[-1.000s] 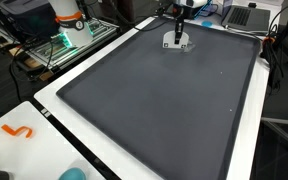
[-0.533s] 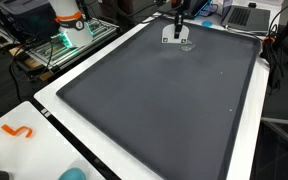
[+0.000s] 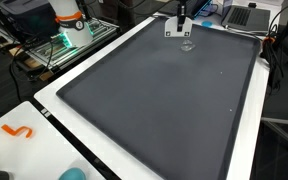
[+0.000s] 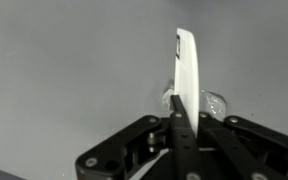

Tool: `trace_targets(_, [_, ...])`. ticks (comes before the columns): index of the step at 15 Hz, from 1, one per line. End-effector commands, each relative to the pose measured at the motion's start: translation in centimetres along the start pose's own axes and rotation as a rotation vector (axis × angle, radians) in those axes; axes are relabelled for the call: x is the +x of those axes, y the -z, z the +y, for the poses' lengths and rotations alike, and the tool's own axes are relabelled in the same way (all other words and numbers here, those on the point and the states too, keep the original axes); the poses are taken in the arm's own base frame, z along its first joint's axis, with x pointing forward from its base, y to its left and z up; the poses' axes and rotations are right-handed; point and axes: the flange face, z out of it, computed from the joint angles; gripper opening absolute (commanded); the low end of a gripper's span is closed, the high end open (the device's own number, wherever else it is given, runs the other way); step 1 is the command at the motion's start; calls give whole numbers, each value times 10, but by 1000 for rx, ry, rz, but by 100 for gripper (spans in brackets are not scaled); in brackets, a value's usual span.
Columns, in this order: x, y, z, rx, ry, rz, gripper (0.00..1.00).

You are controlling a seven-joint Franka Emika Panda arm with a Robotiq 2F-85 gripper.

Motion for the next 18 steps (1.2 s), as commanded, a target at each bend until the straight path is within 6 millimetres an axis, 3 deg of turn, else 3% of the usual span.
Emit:
trace_targets(1, [0,0,0,0,0,-1,4])
trace_targets(6, [0,0,0,0,0,-1,4])
trace_targets(13, [42,42,-56,-29,59,-22,1])
trace_targets(18, [76,53,-92,-86,50,-55,1])
